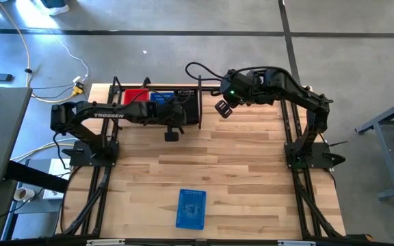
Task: Stack baskets on shelf by color
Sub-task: Stack the black bin on the other black bin, then stack the blue bin on the other blue bin
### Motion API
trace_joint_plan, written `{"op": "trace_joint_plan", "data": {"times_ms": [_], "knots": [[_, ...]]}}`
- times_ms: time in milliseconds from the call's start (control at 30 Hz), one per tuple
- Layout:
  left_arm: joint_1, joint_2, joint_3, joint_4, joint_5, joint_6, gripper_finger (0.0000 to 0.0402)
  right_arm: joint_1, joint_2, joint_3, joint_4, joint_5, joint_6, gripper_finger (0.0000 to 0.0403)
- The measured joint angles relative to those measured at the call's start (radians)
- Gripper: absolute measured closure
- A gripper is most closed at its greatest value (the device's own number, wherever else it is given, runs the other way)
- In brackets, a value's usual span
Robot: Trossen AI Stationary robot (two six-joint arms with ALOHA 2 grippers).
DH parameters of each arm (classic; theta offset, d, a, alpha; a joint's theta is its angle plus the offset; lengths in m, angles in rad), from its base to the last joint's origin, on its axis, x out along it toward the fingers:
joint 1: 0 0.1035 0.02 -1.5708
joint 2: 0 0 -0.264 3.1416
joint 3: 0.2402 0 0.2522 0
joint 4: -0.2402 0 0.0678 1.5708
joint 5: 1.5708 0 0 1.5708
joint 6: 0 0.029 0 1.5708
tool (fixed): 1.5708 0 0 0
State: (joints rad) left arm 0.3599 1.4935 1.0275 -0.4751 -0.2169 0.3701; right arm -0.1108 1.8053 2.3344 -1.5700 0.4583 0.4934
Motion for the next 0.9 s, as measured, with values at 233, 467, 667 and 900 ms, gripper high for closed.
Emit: {"op": "trace_joint_plan", "data": {"times_ms": [233, 467, 667, 900], "knots": [[0.006, 0.0, 0.0, -0.009, 0.005, -0.027, 0.0399, 0.0, 0.0, 0.0, 0.0, 0.0, 0.0, 0.0327], [0.007, -0.001, 0.0, 0.002, -0.012, -0.02, 0.0357, 0.0, 0.0, 0.0, 0.0, -0.001, 0.0, 0.0327], [0.007, -0.001, 0.0, 0.001, 0.007, -0.012, 0.0313, 0.0, 0.0, 0.0, 0.0, -0.002, -0.001, 0.0327], [0.007, -0.001, 0.078, -0.088, 0.005, -0.053, 0.0281, 0.0, 0.0, 0.0, 0.0, -0.009, 0.001, 0.0327]]}}
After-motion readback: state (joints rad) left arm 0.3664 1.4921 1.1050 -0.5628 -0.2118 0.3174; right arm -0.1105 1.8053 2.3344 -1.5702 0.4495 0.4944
